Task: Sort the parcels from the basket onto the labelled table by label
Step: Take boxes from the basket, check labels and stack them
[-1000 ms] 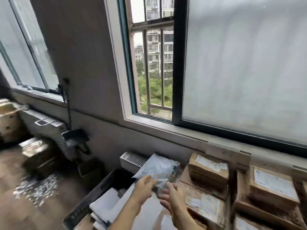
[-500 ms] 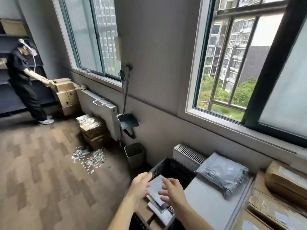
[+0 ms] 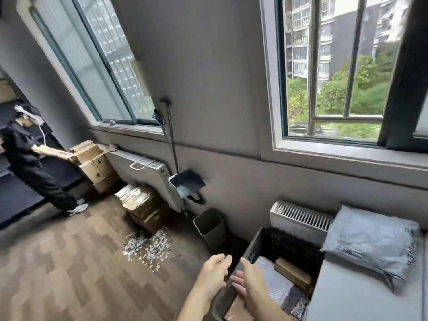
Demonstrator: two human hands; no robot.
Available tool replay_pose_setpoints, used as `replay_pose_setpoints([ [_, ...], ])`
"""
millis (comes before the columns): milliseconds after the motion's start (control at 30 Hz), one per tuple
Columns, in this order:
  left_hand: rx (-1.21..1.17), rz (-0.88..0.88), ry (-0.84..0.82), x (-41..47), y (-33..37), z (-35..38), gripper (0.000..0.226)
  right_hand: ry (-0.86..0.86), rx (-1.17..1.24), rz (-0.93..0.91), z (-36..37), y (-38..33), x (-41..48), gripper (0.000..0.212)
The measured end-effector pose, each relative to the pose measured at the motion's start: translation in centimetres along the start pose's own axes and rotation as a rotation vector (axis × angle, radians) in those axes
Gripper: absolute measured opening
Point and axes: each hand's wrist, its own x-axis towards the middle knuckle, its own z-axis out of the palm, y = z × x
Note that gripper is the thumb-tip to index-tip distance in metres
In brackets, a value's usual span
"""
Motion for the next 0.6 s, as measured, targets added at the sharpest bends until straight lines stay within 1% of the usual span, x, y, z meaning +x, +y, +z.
replay_pose_setpoints([
  [67, 0.074, -0.016, -0.039, 2.4, 1.3, 0.4, 0.050, 0.034, 0.080, 0.023, 1.1, -0.5, 2.5, 0.021],
  [133, 0.121, -0.035, -0.083, 4.7, 2.3, 1.2, 0.048, 0.051, 0.139, 0.045, 1.8, -0.6, 5.0, 0.026],
  [233, 0.163, -0.065, -0.162, 7.4, 3.5, 2.8, 0.032, 0.095, 0.199, 0.058, 1.8, -0.7, 7.9, 0.034],
  [367, 0.225, -0.089, -0.259, 11.3, 4.1, 4.5, 0.037, 0.219, 0.292, 0.077, 1.3, -1.3, 11.1, 0.033],
  [533, 0.345, -0.109, -0.391, 16.8, 4.3, 5.9, 0.035, 0.322, 0.435, 0.067, 1.1, -2.1, 15.2, 0.034],
  [600, 0.387, -0.125, -0.459, 19.0, 3.5, 6.3, 0.031, 0.392, 0.474, 0.063, 0.9, -1.9, 16.6, 0.032],
])
